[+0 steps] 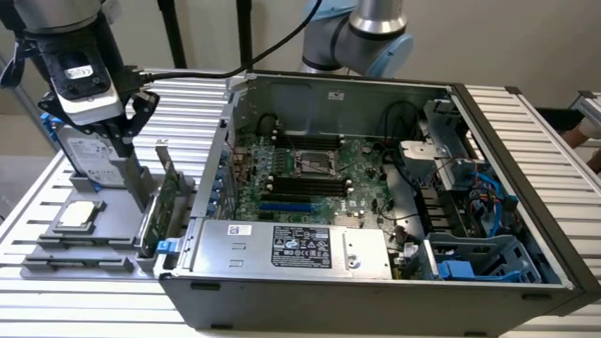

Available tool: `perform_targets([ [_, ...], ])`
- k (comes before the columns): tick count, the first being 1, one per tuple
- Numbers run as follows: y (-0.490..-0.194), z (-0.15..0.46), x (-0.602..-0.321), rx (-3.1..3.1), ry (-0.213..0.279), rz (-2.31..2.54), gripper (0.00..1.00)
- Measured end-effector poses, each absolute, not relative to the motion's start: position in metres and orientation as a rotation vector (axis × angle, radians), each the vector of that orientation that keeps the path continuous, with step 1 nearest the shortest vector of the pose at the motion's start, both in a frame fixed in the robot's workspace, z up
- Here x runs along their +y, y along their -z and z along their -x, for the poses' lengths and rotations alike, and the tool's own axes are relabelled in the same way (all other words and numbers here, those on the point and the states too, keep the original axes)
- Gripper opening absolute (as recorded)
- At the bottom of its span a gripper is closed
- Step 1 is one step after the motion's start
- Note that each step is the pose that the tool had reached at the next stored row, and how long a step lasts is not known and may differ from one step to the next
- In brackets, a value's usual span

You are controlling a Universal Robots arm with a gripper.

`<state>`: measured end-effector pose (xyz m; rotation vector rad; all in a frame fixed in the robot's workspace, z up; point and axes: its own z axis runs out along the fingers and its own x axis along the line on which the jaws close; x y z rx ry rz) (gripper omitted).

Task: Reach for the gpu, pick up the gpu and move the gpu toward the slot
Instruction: 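Reach for the gpu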

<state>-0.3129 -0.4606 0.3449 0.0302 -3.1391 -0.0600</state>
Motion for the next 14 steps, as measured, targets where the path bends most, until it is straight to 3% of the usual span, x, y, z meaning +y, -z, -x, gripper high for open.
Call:
perform_targets([
  [14,-0.340,0.295,-0.475,-3.139,0.061,-0.030,0.11],
])
